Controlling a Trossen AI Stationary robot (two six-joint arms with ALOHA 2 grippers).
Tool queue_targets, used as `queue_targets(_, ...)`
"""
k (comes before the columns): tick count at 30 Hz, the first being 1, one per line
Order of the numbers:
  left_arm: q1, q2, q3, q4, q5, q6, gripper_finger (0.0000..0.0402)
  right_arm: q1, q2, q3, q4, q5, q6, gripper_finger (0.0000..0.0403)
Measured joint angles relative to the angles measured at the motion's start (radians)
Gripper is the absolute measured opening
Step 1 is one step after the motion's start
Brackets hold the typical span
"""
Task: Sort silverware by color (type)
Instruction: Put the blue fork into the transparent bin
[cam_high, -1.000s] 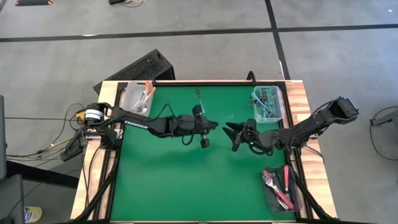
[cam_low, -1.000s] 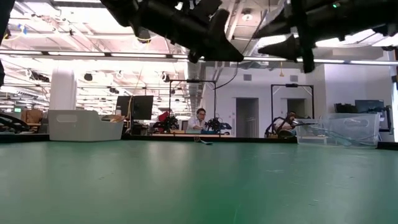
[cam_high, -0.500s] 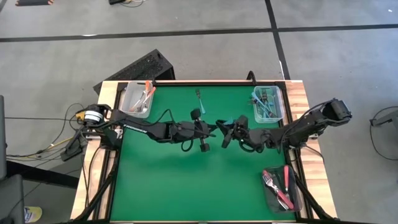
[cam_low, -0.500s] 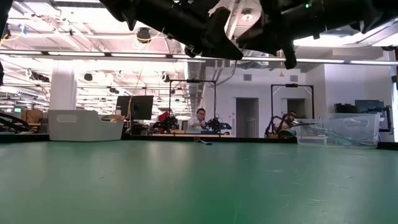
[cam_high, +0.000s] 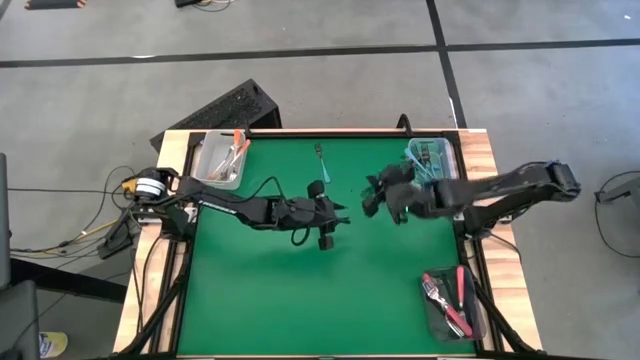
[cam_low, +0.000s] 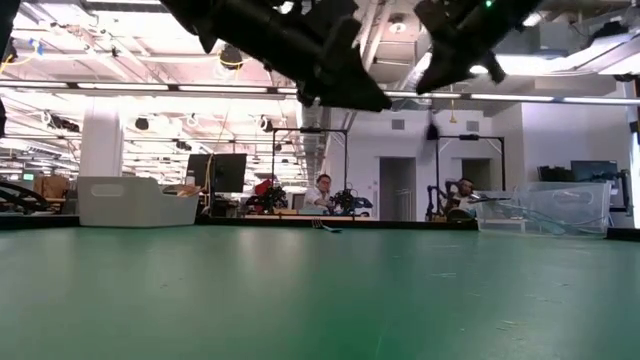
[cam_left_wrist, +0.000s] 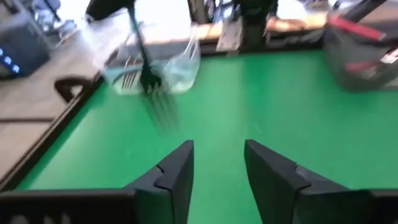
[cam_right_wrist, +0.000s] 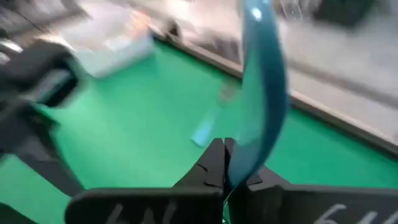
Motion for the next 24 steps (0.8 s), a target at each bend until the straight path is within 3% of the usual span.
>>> queue_targets(4, -0.002, 0.000, 0.000, -0.064, 0.035, -0.027, 0.0148, -0.145, -0.025, 0.150, -0.442, -0.062, 0.039, 0.0011)
queue_targets(9, -0.017, 0.000, -0.037, -0.021, 0.066, -0.040, 0.0150, -0.371, -0.026, 0.230, -0.725, -0.102, -0.036, 0.0011)
queue_targets(12, -0.022, 0.000, -0.047, -0.029, 0.065, -0.051, 0.0150, -0.507, -0.024, 0.209, -0.766, -0.130, -0.098, 0.0011)
queue_targets(18, -0.023, 0.000, -0.050, -0.069, 0.065, -0.085, 0.0151, -0.707, -0.014, 0.114, -0.731, -0.280, -0.192, 0.0014)
queue_targets(24, -0.024, 0.000, -0.050, -0.081, 0.067, -0.103, 0.0151, -0.832, 0.011, 0.053, -0.678, -0.305, -0.236, 0.0085)
